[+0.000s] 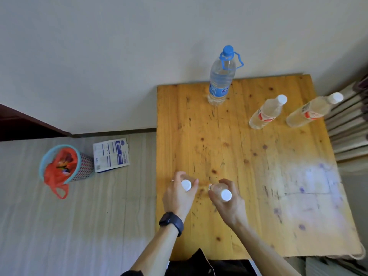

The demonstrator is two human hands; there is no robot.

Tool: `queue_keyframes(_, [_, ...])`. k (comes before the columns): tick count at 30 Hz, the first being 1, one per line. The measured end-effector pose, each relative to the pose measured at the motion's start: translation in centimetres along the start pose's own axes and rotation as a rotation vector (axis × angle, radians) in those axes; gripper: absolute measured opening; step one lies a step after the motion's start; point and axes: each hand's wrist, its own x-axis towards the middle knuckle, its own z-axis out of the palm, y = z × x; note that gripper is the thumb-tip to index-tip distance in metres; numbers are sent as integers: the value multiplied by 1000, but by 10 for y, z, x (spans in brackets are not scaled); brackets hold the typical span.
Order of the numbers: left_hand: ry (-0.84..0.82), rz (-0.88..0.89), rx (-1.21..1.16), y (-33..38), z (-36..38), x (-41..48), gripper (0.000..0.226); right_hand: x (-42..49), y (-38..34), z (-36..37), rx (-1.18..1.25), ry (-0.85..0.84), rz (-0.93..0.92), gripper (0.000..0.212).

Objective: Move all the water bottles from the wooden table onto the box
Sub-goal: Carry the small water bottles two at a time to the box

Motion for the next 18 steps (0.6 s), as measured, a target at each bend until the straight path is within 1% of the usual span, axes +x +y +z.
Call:
queue_keyframes(2, [-50,14,-116,-6,-2,-5,66,-3,1,0,1,20,-11,54])
queue_keyframes(4, [-166,15,-313,-14,-3,-10,83,-3,0,-3,-13,32,-26,67])
queue_keyframes(6, [-239,16,-375,-23,-2,-9,91,-1,1,-4,-22,23,-43,81])
queue_keyframes(7, [-257,34,-324,-28,1,-6,88,0,2,-4,-10,17,-27,82])
queue_keyframes(8, [-274,58,-276,-31,3,-2,81,0,3,-3,13,15,-6,79])
queue_keyframes(10, [-295,86,-224,-31,5,7,61,-2,4,0,54,46,43,65])
queue_keyframes(12, [-303,140,-174,-26,4,16,50,-8,4,0,96,118,69,55])
queue_keyframes(14, [-322,202,-92,-20,0,22,46,-21,5,-2,139,182,86,50])
queue_keyframes(18, [-372,294,1,-13,-3,13,44,-64,16,-19,192,304,108,49])
